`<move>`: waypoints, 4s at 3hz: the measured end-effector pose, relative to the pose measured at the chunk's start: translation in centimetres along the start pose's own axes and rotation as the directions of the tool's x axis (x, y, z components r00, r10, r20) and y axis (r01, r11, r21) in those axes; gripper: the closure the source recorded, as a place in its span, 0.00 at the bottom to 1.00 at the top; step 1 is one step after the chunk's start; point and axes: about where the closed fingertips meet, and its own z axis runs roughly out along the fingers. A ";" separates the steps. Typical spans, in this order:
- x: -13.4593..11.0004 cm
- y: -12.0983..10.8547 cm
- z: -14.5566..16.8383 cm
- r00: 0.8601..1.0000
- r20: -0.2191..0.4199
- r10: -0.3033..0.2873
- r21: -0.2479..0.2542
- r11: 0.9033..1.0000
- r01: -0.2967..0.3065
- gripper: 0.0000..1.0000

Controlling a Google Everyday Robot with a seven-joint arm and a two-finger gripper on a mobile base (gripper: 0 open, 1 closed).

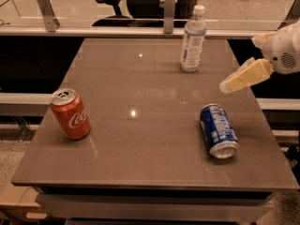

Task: Knock blue plastic bottle over

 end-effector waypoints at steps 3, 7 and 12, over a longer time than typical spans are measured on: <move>-1.1 -7.6 4.6 0.939 0.337 0.076 0.168 0.976 -0.140 0.00; -6.7 -9.8 13.7 0.876 0.476 0.079 -0.036 0.997 -0.071 0.00; -7.8 -9.2 17.2 0.739 0.657 0.151 -0.199 0.980 -0.023 0.41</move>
Offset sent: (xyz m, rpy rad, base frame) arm 0.0954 -0.0315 -0.0084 0.2895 -0.3226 -0.2025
